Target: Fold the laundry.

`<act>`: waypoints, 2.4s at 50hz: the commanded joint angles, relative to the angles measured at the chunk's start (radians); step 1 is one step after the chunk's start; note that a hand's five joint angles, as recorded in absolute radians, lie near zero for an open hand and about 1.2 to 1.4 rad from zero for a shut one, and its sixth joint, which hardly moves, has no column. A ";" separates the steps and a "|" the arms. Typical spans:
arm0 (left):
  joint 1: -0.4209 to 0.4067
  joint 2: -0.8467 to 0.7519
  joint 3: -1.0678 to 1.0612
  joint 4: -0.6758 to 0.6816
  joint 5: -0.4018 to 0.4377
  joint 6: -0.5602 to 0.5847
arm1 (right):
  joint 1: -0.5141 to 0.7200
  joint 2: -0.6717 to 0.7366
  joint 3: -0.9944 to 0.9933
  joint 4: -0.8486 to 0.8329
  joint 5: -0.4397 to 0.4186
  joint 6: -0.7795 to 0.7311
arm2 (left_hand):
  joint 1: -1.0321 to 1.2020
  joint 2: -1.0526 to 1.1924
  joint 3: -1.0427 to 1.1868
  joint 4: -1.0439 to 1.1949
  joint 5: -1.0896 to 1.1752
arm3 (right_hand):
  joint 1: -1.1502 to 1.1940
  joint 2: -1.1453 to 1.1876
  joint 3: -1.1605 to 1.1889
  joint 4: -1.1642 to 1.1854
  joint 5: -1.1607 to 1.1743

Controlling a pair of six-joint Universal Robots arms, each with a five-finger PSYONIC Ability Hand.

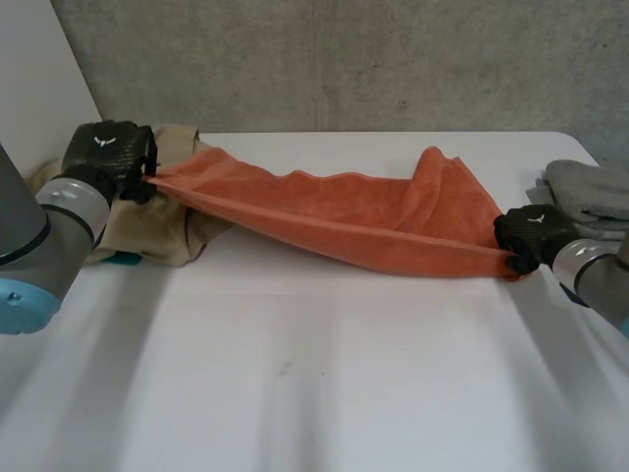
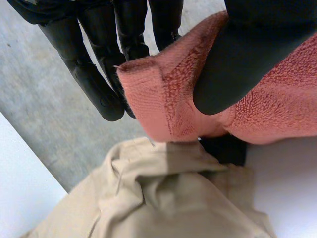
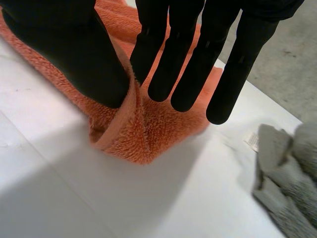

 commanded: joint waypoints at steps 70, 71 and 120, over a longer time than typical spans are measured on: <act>-0.013 -0.174 0.288 -0.018 -0.084 -0.053 | -0.098 -0.184 -0.237 0.227 -0.063 0.028 | 0.222 0.197 0.205 0.201 0.232 | 0.257 0.218 0.210 0.201 0.228; -0.013 -0.163 0.229 -0.024 -0.068 -0.035 | -0.110 -0.180 -0.195 0.254 -0.069 -0.007 | 0.222 0.197 0.205 0.201 0.232 | 0.257 0.218 0.210 0.201 0.228; -0.053 -0.186 0.229 -0.351 -0.103 0.165 | -0.164 -0.155 -0.111 0.416 -0.057 -0.428 | 0.222 0.197 0.205 0.201 0.232 | 0.257 0.218 0.210 0.201 0.228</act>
